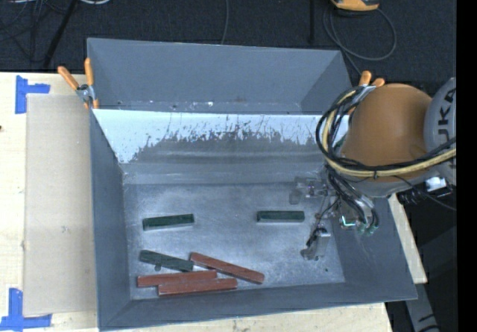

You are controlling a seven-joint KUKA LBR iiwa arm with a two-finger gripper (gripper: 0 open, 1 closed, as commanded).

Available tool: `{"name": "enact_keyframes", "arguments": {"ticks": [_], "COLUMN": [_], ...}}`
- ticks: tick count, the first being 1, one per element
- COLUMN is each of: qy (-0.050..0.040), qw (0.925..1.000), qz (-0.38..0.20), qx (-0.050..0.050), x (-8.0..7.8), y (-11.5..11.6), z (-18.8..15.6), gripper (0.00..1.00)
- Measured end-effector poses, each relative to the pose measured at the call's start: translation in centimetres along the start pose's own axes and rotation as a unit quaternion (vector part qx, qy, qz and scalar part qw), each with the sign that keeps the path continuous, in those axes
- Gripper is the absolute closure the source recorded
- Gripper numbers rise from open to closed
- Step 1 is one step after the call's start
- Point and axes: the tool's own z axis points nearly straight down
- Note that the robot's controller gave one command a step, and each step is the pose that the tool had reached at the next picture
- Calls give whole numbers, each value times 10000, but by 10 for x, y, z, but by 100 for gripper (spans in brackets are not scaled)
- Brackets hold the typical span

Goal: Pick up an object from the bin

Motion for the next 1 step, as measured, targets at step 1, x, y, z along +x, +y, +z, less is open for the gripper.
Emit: {"name": "enact_keyframes", "arguments": {"ticks": [1], "qy": [-33], "qw": [9995], "qz": [-325], "qx": [2], "x": [-69], "y": [-14], "z": [123], "gripper": [0]}}
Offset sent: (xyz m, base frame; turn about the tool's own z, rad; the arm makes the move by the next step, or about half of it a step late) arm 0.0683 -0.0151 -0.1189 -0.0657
